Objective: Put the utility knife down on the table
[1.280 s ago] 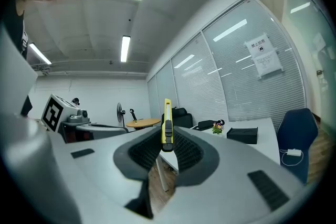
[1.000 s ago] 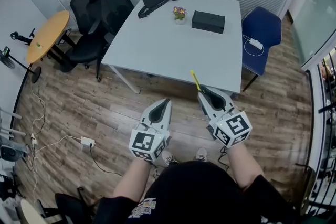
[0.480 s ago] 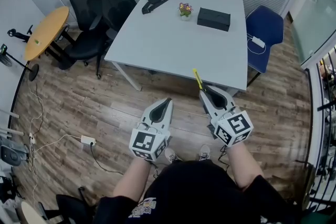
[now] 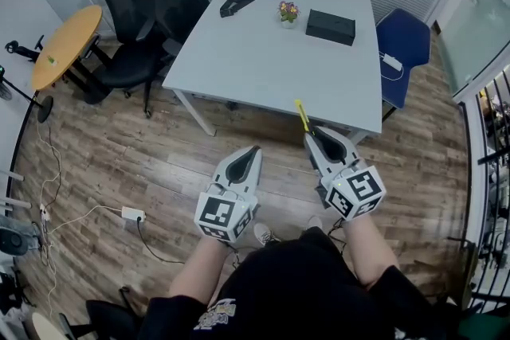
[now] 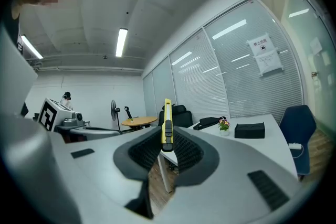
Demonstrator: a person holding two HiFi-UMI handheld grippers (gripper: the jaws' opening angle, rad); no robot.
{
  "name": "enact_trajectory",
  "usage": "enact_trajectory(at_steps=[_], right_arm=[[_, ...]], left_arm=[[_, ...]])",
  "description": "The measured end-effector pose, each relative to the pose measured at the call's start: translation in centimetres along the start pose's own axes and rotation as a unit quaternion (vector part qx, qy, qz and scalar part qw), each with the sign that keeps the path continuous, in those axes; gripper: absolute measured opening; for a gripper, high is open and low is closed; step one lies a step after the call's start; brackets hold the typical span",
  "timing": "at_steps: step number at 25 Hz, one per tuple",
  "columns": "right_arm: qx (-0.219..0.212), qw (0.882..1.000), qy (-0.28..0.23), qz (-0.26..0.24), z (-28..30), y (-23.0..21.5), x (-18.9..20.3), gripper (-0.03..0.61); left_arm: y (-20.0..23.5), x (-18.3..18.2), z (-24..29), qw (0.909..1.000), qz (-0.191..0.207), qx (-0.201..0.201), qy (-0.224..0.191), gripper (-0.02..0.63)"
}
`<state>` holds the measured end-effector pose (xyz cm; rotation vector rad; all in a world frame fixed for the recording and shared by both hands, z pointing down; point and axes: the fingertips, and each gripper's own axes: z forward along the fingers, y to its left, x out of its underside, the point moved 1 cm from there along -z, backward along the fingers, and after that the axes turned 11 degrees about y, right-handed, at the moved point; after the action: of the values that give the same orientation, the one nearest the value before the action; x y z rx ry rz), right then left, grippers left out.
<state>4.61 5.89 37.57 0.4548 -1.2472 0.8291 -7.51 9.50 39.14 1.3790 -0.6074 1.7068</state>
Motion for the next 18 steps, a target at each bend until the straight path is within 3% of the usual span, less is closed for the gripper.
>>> enact_trajectory(at_steps=[9, 18], right_arm=[[0.002, 1.000, 0.004, 0.000, 1.6, 0.2, -0.1, 0.071], [-0.001, 1.000, 0.006, 0.008, 4.2, -3.4, -0.7, 0.071]], left_arm=[[1.7, 0.4, 0.0, 1.0000, -0.004, -0.001, 0.003, 0.005], [3.1, -0.7, 3.4, 0.9999, 0.001, -0.007, 0.011, 0.005]])
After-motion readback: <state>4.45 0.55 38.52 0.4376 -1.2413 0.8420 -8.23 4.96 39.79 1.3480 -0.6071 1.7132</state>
